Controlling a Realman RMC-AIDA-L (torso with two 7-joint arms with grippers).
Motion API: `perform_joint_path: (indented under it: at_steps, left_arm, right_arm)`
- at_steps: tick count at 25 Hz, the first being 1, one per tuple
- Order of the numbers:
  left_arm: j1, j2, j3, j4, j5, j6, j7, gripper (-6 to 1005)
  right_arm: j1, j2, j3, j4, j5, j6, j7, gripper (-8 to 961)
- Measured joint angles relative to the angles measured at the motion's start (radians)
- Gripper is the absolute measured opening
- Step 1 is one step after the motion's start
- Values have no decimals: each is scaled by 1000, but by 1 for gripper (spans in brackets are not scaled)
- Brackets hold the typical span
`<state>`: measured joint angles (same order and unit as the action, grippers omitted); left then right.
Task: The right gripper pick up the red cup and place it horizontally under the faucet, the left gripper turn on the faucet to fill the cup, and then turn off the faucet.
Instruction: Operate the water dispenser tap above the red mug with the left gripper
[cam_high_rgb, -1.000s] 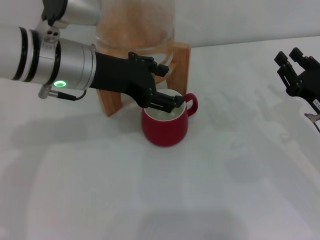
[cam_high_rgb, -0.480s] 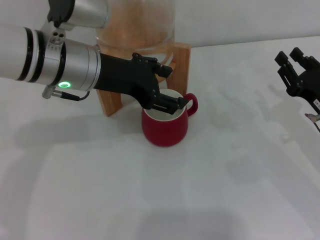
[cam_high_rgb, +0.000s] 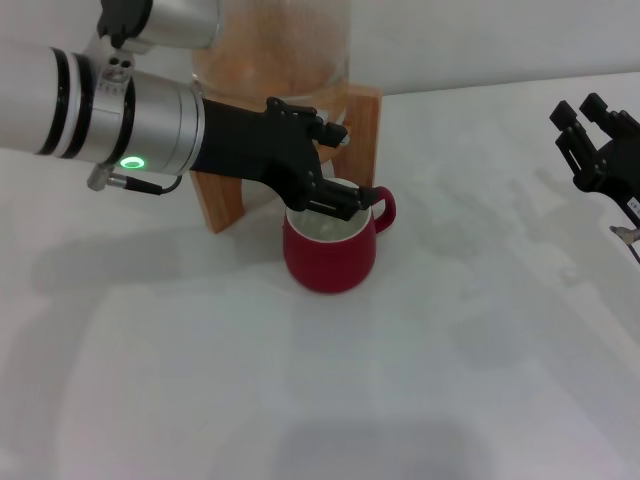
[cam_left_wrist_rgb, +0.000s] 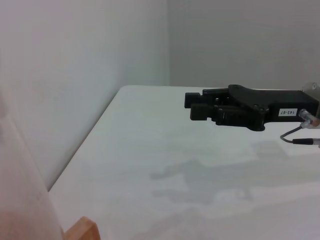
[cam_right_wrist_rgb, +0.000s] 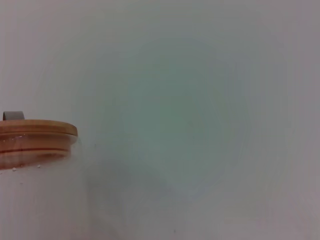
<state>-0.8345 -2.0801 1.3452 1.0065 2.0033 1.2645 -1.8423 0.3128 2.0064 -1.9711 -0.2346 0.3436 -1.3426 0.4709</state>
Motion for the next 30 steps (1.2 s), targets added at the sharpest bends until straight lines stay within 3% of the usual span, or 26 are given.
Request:
perform_joint_path:
  at_steps: [30]
  left_arm:
    - [-6,0,39,7,2,-19,13,861]
  right_arm:
    - [0,0,12,0,0,-12,0,382]
